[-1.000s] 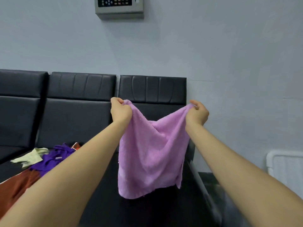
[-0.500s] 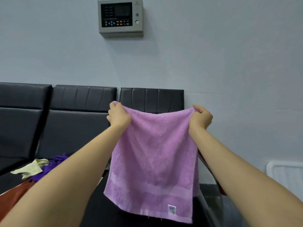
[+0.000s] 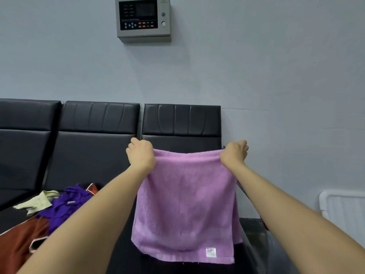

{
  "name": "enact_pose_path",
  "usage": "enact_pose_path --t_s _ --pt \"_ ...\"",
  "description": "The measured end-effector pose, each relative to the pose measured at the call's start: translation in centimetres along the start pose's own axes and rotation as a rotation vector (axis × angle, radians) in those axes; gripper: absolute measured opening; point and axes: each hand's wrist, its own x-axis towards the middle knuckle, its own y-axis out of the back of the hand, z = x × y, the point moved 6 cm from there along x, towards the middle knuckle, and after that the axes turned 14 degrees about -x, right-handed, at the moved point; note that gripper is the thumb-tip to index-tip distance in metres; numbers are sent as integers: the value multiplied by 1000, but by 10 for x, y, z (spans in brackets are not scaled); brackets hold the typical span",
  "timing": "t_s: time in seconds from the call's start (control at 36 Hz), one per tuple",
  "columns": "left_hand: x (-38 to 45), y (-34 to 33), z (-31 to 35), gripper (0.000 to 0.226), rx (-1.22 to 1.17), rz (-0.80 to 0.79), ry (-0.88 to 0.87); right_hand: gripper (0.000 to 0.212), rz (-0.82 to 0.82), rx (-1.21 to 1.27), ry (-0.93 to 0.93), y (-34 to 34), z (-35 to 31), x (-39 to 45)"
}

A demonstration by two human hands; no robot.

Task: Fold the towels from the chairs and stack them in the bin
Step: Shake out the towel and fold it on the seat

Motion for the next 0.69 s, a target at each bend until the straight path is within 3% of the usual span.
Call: enact_pose_path --t_s 0.19,0.53,0.69 --pt "3 8 -4 24 66 28 17 18 176 -7 152 13 2 -1" --pt "11 33 12 23 98 181 -100 22 258 -48 130 35 -2 -2" --pt "14 44 23 21 231 130 -126 23 289 -44 112 46 -4 0"
